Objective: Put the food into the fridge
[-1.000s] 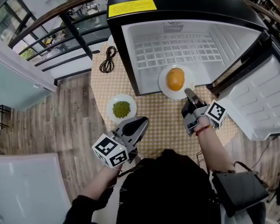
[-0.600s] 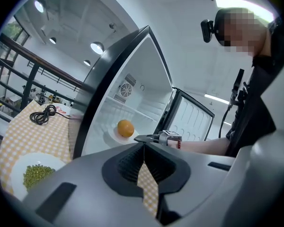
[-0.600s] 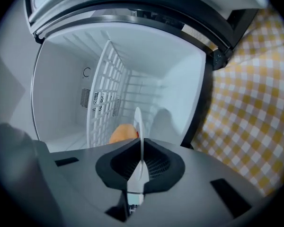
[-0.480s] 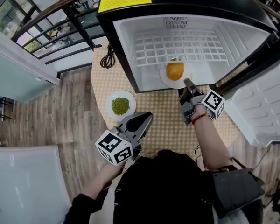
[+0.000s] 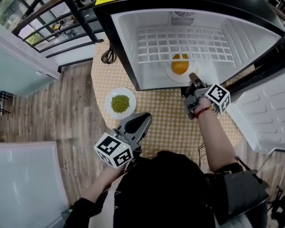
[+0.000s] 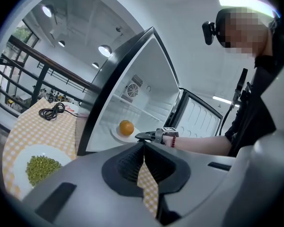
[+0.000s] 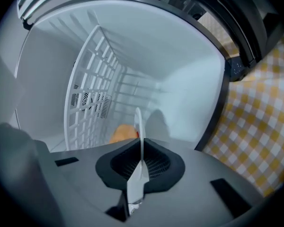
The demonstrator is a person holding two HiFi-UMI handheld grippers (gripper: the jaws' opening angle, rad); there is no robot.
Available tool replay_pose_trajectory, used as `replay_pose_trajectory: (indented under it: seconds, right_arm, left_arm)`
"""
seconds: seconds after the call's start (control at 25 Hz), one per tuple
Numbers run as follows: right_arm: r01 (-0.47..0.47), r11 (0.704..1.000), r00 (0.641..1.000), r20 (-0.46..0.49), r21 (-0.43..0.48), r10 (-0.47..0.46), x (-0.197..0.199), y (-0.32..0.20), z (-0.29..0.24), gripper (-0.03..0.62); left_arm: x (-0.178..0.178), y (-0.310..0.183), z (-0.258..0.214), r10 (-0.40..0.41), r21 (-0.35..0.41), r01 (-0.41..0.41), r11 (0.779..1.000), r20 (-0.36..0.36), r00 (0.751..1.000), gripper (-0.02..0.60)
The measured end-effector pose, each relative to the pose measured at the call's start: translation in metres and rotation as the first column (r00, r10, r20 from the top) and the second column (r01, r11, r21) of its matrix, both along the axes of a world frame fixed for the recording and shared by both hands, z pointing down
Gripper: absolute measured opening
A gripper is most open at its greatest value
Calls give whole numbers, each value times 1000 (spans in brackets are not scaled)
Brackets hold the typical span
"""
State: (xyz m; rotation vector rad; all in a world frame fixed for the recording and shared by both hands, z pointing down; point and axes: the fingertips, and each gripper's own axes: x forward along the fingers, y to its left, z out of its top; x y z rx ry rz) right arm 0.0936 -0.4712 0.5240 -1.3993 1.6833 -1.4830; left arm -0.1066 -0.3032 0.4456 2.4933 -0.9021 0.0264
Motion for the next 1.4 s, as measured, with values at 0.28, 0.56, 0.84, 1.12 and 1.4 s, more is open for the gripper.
replay_pose_trajectory:
  seconds: [0.28,0.56,0.84,1.12,1.4]
  right_arm:
    - [62,997,994,-90,-53,-67,-2,-10,6,23]
    - [98,993,983,-149,-66,-107,-3,-20,7,23]
    - [160,983,928,-327,-88,-180,-4,-23,8,46]
    - [195,975,886,-406,-109,-222,-4,-27,12,61]
    - [225,965,839,-477,-134,-262,-6,-32,12,71]
  left_arm:
    - [-3,3,5,-30,-29,29,999,-12,999,18]
    - [-5,4,5,-37,-34,37,999,-7,999,19]
    - [-4,5,7,-42,-43,42,998,-11,999,18]
    - [-5,8,10,-53,-51,52,997,-15,998,18]
    - [-5,9,12,-65,-60,64,996,-15,998,18]
